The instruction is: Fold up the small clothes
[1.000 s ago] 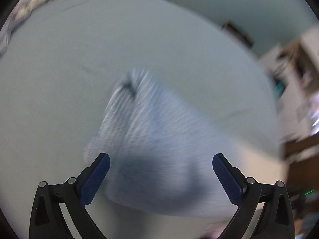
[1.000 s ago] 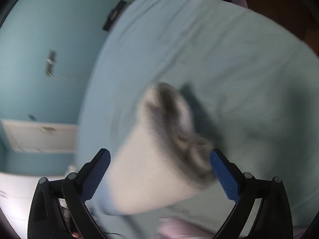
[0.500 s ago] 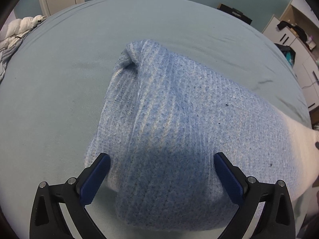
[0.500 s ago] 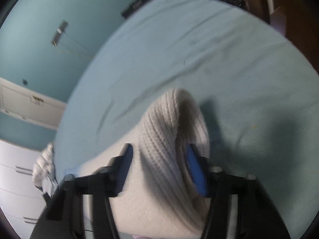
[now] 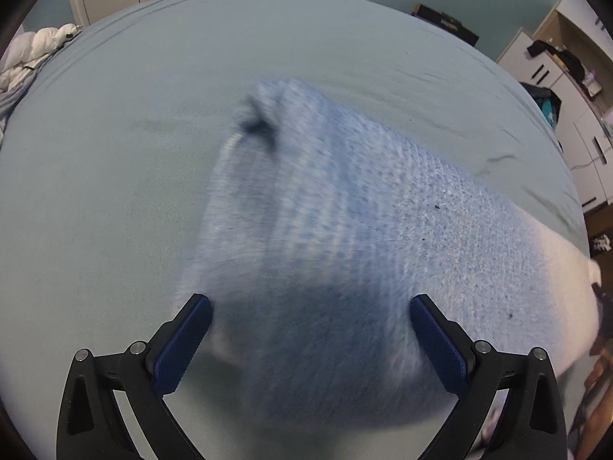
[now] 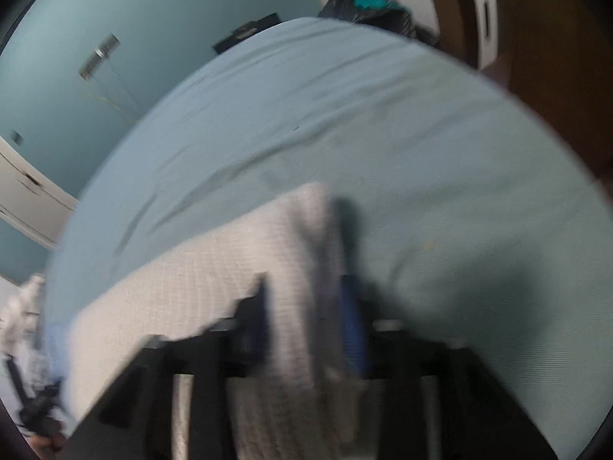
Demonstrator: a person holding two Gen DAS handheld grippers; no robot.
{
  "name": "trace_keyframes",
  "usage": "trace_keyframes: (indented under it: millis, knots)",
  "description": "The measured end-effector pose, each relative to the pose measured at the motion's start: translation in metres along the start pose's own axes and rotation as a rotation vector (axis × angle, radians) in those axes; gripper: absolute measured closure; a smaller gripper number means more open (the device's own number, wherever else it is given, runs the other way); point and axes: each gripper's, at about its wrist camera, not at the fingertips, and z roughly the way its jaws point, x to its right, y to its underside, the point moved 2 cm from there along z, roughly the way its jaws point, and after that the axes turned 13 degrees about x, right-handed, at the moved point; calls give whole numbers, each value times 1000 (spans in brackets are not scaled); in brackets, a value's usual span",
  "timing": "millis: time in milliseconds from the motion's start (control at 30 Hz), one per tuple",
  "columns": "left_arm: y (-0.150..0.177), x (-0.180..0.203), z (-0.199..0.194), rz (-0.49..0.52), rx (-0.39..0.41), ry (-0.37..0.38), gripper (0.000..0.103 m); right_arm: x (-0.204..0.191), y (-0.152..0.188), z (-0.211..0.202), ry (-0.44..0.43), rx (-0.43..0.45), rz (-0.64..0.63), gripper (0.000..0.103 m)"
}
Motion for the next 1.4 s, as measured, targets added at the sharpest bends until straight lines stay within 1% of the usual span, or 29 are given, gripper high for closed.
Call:
trace_keyframes:
  millis: [33, 133, 167, 200, 267, 333, 400, 433, 467, 500, 600, 633, 667, 700, 767, 800, 867, 900, 933, 1000, 1033, 1100, 1133, 1167, 1200, 1233, 1300, 1333, 1400]
  knots:
    - [-4, -7, -15, 18, 26, -19, 0, 3, -6, -12, 7, 22, -1, 40]
    - [-10, -31, -53, 85, 127, -106, 0, -11, -14, -63, 41, 160, -34, 37]
    - [-9, -39, -60, 98, 137, -120, 0, -19, -12, -76, 31, 178, -58, 30]
    - [-8, -45, -64, 106, 133, -120, 0, -27, -9, -81, 6, 174, -72, 26]
    - [-4, -54, -67, 107, 128, -98, 0, -52, 6, -80, -78, 131, -97, 26]
    - [-1, -55, -70, 117, 140, -74, 1, -75, 30, -68, -135, 76, -151, 26]
    - [-2, -46, -69, 144, 158, -23, 1, -94, 55, -55, -160, 14, -214, 26]
    - [-4, -39, -67, 174, 162, 25, 1, -96, 67, -48, -155, -3, -231, 26]
    - [-6, -35, -64, 196, 163, 60, 1, -95, 78, -50, -127, 30, -258, 26]
    - [-8, -31, -59, 215, 157, 89, 1, -95, 83, -55, -120, 66, -282, 26]
    - [-19, -26, -31, 227, 92, 127, 3, -94, 90, -68, -142, 117, -289, 26]
    - [-22, -26, -23, 217, 71, 133, 8, -94, 89, -73, -162, 136, -271, 26]
    - [-26, -26, -13, 204, 45, 139, 20, -93, 92, -82, -182, 155, -258, 26]
    - [-29, -27, -4, 182, 16, 158, 28, -91, 90, -80, -192, 171, -251, 26]
    - [-34, -28, 12, 106, -36, 252, 61, -92, 89, -79, -199, 204, -254, 26]
    - [-37, -28, 16, 71, -47, 278, 64, -93, 90, -81, -202, 216, -263, 26]
    - [-40, -28, 19, 48, -41, 261, 76, -106, 92, -77, -207, 223, -282, 26]
    - [-40, -28, 18, 47, -38, 260, 78, -109, 96, -75, -207, 218, -297, 26]
    - [-41, -29, 14, 52, -30, 260, 81, -107, 90, -66, -206, 214, -303, 26]
    - [-43, -35, -3, 33, 1, 274, 83, -107, 91, -64, -200, 204, -313, 26]
    - [-45, -43, -15, -3, 18, 292, 84, -106, 90, -66, -200, 206, -309, 26]
    - [-37, -59, -22, -76, -10, 291, 85, -104, 87, -72, -215, 235, -297, 26]
    - [-31, -61, -19, -65, -10, 260, 85, -102, 84, -72, -220, 249, -293, 26]
    - [-25, -59, -14, -23, -5, 212, 85, -102, 81, -69, -217, 255, -291, 26]
    - [-21, -57, -3, 26, -4, 166, 85, -102, 81, -66, -208, 245, -292, 26]
    - [-17, -58, 8, 47, 8, 140, 85, -103, 82, -61, -198, 229, -295, 26]
    - [-19, -60, 14, 24, 47, 144, 84, -103, 86, -44, -158, 171, -309, 26]
    - [-20, -60, 15, -3, 63, 148, 80, -103, 90, -36, -136, 148, -327, 26]
    - [-22, -59, 7, -4, 79, 114, 78, -101, 95, -25, -122, 127, -364, 23]
